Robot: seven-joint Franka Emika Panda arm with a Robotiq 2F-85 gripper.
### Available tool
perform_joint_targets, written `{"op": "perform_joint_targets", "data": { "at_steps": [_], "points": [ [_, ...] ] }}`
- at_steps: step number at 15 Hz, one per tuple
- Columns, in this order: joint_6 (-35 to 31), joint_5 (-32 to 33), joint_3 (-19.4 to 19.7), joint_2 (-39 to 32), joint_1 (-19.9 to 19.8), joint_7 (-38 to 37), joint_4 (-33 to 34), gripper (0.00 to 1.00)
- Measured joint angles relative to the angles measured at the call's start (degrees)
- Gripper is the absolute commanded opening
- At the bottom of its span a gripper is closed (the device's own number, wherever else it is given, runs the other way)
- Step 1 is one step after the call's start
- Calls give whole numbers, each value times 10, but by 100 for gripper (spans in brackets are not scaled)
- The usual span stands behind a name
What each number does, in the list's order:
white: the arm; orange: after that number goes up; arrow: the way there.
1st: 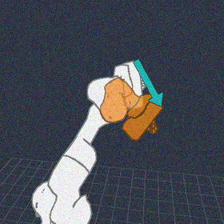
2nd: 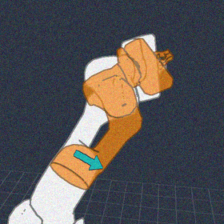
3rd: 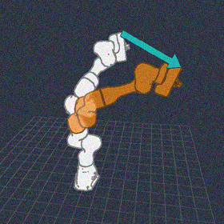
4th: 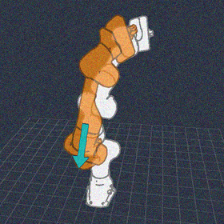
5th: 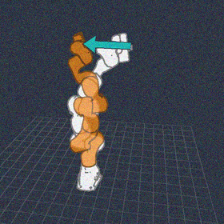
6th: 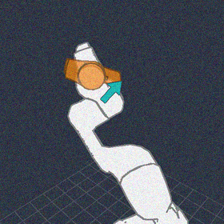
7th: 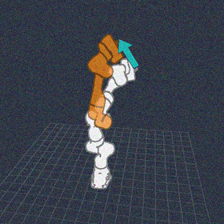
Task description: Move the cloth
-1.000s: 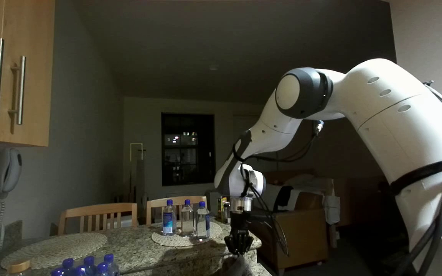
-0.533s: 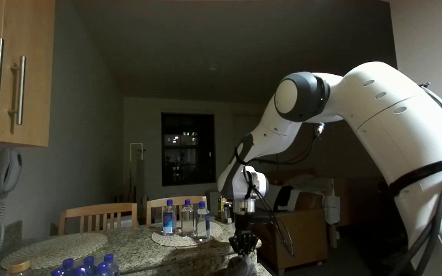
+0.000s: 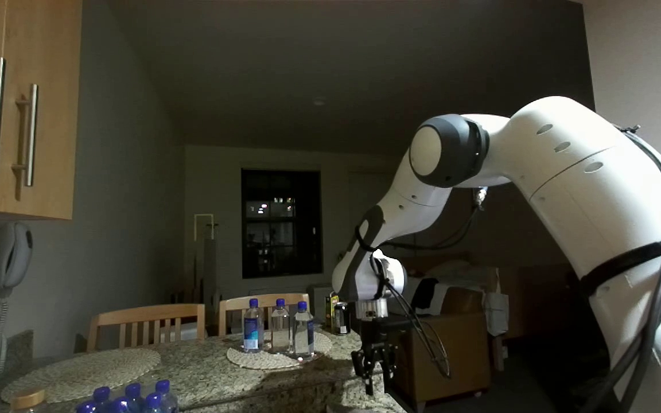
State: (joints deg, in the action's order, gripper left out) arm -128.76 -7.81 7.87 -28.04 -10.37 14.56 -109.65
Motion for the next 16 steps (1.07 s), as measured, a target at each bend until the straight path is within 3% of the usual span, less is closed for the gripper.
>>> {"op": "perform_joint_targets", "data": {
  "at_steps": [3,11,16],
  "points": [
    [0,4,0,0,0,-1,3,100],
    [12,3,-40,10,0,-1,29,100],
    [41,3,-44,29,0,8,60,100]
  ]
}}
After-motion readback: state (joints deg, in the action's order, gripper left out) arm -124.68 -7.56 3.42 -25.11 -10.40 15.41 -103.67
